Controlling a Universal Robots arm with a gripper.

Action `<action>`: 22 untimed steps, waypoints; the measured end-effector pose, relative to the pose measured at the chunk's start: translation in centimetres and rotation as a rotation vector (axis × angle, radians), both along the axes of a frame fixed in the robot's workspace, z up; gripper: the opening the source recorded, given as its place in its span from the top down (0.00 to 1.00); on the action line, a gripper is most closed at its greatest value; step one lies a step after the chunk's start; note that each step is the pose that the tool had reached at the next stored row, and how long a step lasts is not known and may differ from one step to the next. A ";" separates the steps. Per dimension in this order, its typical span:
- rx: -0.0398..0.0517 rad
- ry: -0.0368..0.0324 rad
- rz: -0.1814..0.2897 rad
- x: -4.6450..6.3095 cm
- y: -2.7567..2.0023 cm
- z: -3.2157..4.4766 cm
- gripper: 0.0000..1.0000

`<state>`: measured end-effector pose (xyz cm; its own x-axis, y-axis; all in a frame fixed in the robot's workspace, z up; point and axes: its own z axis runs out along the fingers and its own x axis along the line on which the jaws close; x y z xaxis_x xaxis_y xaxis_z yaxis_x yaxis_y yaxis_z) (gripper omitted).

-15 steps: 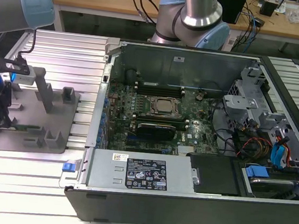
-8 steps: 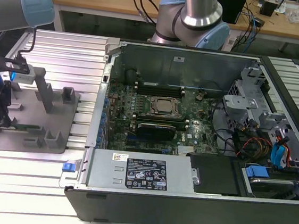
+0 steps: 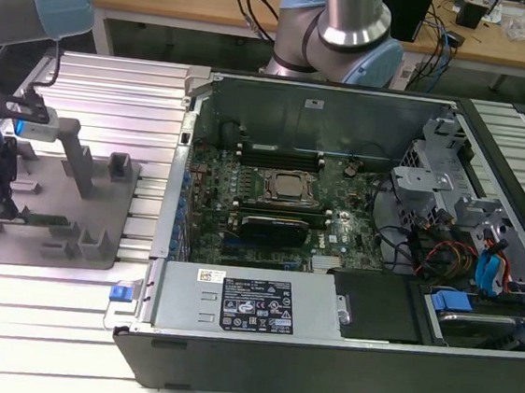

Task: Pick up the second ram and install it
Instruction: 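Pick up the second ram and move it above second insertion slot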

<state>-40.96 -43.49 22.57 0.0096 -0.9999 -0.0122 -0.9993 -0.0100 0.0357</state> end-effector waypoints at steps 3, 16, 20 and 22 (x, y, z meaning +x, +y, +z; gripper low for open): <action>0.0000 0.0001 0.000 0.0 0.00 0.86 0.91; 0.0000 0.0000 0.000 0.0 0.00 4.18 0.91; 0.0000 0.0001 0.000 0.0 0.00 5.27 0.91; 0.0000 0.0000 0.000 0.0 0.01 5.93 0.91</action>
<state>-40.96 -43.48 28.50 0.0097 -0.9999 -0.0122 -0.9993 -0.0102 0.0357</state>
